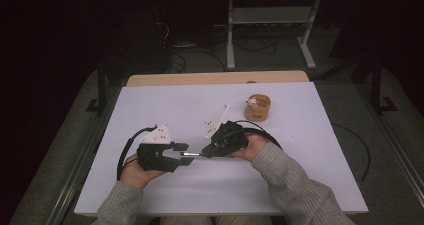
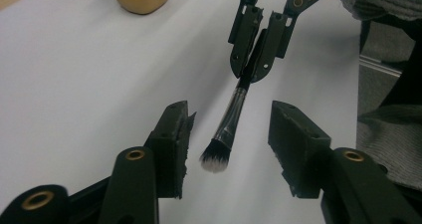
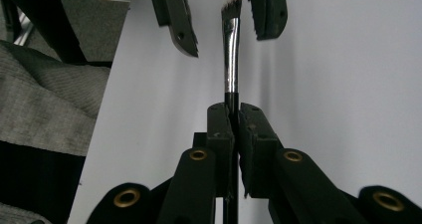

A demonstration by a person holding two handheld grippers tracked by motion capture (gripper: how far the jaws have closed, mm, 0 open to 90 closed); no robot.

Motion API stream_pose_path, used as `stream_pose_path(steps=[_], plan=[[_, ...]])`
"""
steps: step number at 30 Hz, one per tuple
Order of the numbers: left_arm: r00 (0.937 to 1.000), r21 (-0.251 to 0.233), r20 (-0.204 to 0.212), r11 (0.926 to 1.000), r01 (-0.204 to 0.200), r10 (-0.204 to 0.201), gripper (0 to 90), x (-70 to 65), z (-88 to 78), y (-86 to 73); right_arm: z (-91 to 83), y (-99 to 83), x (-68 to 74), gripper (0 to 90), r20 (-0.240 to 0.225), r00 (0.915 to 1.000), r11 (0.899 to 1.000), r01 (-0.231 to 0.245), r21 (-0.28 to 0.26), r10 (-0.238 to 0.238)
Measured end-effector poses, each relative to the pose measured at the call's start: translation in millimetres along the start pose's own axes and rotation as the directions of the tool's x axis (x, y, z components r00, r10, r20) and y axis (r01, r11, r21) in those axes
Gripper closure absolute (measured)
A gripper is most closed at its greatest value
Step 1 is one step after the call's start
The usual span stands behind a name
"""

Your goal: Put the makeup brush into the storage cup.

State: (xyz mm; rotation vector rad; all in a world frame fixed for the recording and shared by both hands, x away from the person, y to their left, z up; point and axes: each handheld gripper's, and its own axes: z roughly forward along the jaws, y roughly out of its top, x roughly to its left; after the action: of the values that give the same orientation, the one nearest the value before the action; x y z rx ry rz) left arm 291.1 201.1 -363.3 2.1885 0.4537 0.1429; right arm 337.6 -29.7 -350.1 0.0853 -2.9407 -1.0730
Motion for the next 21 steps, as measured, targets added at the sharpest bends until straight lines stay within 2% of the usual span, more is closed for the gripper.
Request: stream_pose_path(steps=[4,12,15,21], plan=[[0.9989,0.012,0.047,0.9999,0.009,-0.009,59.6,1.9,3.9,-0.7,1.4,-0.6,0.9,83.2,-0.012,0.9999,1.000,0.006,-0.001,-0.006],[0.9944,0.023,0.101,0.9994,0.027,-0.029,76.7,4.7,7.1,-1.7,5.7,-3.9,4.3,83.2,-0.029,0.9993,1.000,0.022,0.003,-0.022],[0.9926,0.037,0.118,0.9990,0.026,-0.030,78.4,5.2,8.8,-1.9,6.8,-4.7,4.4,83.2,-0.030,0.9987,0.999,0.041,0.008,-0.040],[0.9885,0.049,0.147,0.9984,0.029,-0.036,77.9,6.4,11.2,-1.6,6.7,-7.4,7.2,83.2,-0.030,0.9985,0.999,0.045,0.005,-0.045]])
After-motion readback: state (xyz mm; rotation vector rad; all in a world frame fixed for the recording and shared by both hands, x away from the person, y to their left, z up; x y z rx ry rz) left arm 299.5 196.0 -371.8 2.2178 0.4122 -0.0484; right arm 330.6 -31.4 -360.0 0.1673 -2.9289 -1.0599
